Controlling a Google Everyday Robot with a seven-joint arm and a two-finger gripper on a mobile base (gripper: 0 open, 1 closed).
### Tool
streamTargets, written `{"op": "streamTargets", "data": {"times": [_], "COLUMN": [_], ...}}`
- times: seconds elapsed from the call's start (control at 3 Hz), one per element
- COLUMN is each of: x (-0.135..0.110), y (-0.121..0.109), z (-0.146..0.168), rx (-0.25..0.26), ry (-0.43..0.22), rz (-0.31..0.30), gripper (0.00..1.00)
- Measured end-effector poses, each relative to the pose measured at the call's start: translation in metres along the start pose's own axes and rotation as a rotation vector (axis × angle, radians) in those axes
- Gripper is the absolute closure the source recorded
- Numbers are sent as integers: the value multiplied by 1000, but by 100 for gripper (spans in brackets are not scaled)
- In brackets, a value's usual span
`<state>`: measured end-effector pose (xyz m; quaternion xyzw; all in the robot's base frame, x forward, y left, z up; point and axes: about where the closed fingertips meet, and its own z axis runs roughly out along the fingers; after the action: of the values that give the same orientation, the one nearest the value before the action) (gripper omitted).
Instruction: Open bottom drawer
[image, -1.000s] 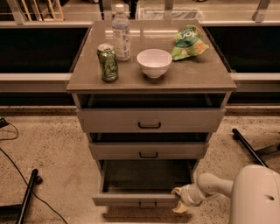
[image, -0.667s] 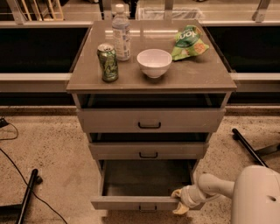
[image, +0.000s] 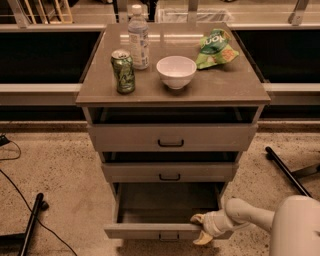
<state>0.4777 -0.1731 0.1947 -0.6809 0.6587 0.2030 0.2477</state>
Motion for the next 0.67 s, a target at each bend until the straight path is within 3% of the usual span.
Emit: {"op": "streamTargets", "data": {"times": [0.67], "x": [-16], "y": [-58], "z": [-31], "rx": [44], "ry": [-13], "rz": [-73], "gripper": [33]}}
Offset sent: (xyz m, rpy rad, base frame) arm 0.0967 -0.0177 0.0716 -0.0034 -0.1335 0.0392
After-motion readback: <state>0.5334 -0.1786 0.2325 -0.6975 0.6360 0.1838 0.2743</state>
